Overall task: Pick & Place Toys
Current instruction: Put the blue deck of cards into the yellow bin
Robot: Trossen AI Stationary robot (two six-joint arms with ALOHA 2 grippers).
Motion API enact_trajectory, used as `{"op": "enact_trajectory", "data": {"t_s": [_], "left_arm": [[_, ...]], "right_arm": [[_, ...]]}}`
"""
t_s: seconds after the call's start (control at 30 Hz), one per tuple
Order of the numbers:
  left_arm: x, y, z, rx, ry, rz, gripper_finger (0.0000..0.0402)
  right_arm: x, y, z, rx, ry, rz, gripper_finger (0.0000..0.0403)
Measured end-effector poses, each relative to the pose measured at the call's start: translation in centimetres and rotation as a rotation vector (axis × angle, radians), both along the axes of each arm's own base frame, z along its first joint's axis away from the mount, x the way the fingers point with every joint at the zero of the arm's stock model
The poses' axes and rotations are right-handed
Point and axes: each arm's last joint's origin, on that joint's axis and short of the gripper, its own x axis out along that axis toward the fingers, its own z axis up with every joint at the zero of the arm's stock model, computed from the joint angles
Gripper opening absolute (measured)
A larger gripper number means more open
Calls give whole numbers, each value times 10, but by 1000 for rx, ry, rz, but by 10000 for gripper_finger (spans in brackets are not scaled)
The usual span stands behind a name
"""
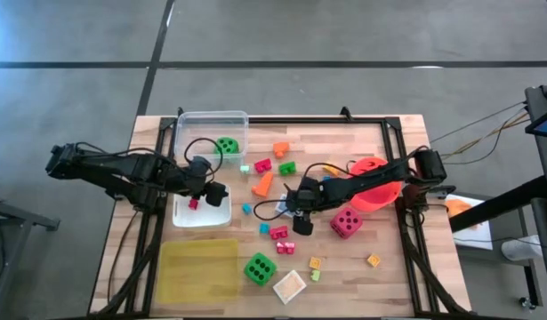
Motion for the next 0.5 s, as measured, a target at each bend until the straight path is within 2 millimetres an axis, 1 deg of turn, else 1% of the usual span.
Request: {"op": "enact_trajectory", "data": {"t_s": [0.2, 0.5], "left_arm": [[0, 0, 0, -3, 1, -2, 234], [0, -1, 0, -15, 2, -11, 234]], "right_arm": [[-1, 1, 1, 21, 2, -46, 315], [4, 5, 17, 50, 24, -142, 315]]}}
